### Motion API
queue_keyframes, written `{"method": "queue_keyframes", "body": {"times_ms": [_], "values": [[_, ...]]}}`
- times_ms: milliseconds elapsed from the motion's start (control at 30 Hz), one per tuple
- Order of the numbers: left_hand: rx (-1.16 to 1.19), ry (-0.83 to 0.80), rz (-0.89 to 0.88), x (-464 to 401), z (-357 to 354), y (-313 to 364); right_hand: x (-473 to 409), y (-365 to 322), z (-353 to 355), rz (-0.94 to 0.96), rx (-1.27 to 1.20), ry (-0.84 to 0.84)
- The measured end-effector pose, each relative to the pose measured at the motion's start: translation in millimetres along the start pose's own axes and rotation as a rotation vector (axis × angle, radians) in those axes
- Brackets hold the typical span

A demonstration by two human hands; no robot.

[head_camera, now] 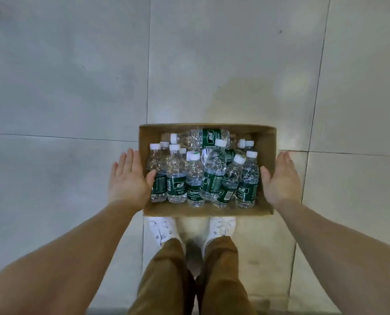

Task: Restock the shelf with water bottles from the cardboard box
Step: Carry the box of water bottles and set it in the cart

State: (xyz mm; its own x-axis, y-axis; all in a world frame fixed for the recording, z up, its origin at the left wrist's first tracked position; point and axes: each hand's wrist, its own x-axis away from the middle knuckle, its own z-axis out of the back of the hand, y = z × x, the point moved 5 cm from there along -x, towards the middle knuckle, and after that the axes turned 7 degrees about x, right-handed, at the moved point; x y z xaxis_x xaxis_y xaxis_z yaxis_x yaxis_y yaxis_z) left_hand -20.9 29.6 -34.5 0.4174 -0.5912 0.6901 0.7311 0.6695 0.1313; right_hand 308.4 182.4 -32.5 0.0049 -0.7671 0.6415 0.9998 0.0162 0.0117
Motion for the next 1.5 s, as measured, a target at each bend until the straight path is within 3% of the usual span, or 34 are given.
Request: {"method": "queue_keyframes", "body": {"times_ms": [200, 433, 833, 1100, 1500], "values": [[0.428, 0.035, 0.231, -26, -65, -33, -23, 33, -64, -0.295, -0.382, -0.036], [0.549, 0.120, 0.419, -29, -87, -41, -42, 49, -89, -0.490, -0.600, 0.051], [0.386, 0.194, 0.335, -38, -70, -48, -36, 41, -60, -0.317, -0.383, 0.062], [0.425, 0.250, 0.305, 17, 14, -51, 12, 5, 41, -0.213, -0.271, 0.098], [0.569, 0.406, 0.313, 218, 294, -98, 188, -127, 323, 0.056, -0.144, 0.204]]}}
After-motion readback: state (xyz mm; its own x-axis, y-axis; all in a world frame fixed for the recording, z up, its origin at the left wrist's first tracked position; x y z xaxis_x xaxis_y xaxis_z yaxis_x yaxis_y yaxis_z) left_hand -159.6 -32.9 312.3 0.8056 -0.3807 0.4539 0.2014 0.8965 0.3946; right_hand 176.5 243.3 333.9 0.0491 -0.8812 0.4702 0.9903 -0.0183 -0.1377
